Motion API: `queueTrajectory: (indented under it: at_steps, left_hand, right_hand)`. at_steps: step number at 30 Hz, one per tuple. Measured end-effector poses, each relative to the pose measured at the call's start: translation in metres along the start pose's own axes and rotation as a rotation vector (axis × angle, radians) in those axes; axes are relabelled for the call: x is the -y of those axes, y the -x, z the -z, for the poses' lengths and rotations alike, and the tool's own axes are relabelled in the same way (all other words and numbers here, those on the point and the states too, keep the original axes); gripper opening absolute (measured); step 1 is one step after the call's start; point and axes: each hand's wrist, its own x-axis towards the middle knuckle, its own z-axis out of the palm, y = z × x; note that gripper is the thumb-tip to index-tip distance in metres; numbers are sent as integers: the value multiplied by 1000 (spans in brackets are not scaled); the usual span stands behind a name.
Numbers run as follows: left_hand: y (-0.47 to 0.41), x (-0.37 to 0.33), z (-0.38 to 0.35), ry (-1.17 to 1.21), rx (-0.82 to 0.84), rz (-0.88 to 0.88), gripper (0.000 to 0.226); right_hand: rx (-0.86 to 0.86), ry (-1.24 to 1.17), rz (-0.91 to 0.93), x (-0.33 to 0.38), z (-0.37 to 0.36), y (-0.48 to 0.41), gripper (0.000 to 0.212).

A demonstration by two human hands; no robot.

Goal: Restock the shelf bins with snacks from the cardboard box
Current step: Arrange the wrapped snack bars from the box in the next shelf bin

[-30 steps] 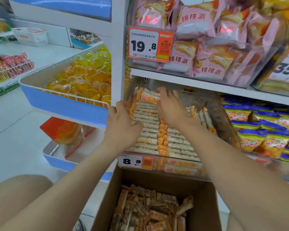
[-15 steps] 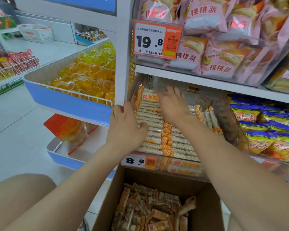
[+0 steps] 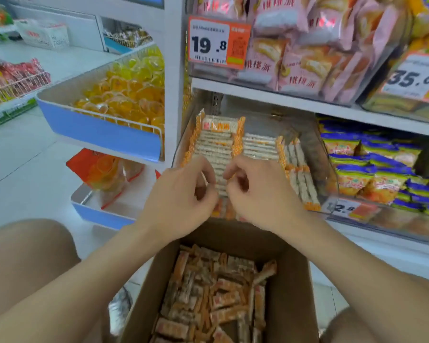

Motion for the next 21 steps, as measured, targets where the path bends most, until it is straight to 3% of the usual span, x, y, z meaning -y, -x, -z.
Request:
queueTrajectory:
  at_steps: [2,5,7,11,18,21]
  left_hand:
    - [18,5,-6,11,332,-3,10]
    - [44,28,-30,-211,978,77,9]
    - [64,46,-60,-358,1253,187,13]
    - [104,78,-116,-384,1272,332,28]
    - [166,116,-201,-220,1161,502,38]
    - [173,118,-247,-166,1102,464,49]
  right_hand:
    - [209,12,15,5,3,29,13]
    - [591,159,40,-7,-17,60,17]
    - [810,254,32,-27,-41,78,21]
    - [1031,317,-39,-63,-85,100,28]
    - [1027,175,-348,-113,-138,117,47]
    - [923,87,-558,-137,-153,131,38]
